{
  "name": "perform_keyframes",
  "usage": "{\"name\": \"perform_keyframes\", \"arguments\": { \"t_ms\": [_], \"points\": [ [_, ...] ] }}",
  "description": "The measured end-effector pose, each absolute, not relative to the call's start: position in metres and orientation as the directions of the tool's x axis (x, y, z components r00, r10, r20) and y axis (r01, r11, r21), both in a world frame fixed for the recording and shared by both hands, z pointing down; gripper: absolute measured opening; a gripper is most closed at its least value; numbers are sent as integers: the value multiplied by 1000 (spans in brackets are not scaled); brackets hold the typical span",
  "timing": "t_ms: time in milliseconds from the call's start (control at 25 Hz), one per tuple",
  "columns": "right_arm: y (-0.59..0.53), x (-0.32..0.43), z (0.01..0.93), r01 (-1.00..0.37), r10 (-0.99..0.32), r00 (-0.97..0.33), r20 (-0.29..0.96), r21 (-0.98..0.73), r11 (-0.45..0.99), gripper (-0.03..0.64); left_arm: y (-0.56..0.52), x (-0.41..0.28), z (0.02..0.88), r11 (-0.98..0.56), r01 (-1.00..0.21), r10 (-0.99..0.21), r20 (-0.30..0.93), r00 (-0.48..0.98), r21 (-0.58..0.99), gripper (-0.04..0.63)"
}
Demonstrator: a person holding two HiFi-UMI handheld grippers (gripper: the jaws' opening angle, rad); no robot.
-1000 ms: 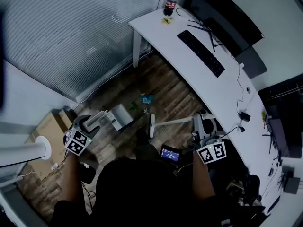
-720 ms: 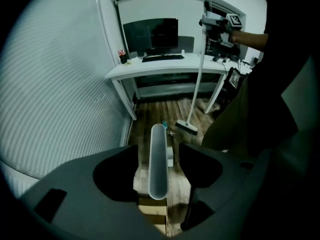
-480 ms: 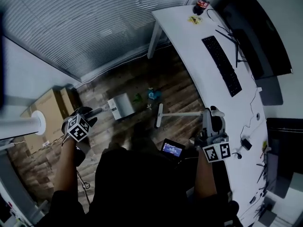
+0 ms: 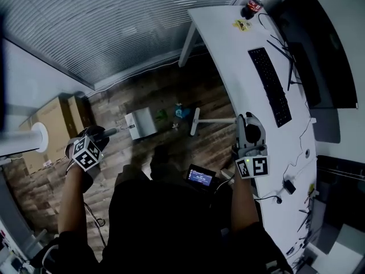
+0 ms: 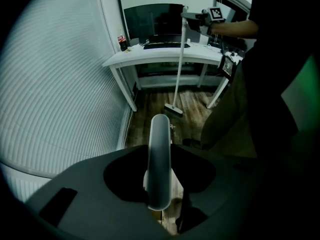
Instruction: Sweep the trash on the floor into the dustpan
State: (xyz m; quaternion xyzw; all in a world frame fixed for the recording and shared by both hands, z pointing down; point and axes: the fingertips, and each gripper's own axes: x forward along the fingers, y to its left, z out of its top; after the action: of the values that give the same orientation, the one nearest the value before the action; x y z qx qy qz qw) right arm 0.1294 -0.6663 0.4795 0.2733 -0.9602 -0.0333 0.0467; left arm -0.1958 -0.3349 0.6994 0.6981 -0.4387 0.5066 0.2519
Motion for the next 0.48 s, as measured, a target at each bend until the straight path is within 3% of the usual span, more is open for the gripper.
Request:
{"name": "perform_keyframes", "arguments": {
  "t_ms": [480],
  "points": [
    [-648, 47, 588, -229, -290, -932, 217, 269, 936, 103, -337, -186, 699, -474, -877, -340, 935, 103, -76, 132]
  ]
}}
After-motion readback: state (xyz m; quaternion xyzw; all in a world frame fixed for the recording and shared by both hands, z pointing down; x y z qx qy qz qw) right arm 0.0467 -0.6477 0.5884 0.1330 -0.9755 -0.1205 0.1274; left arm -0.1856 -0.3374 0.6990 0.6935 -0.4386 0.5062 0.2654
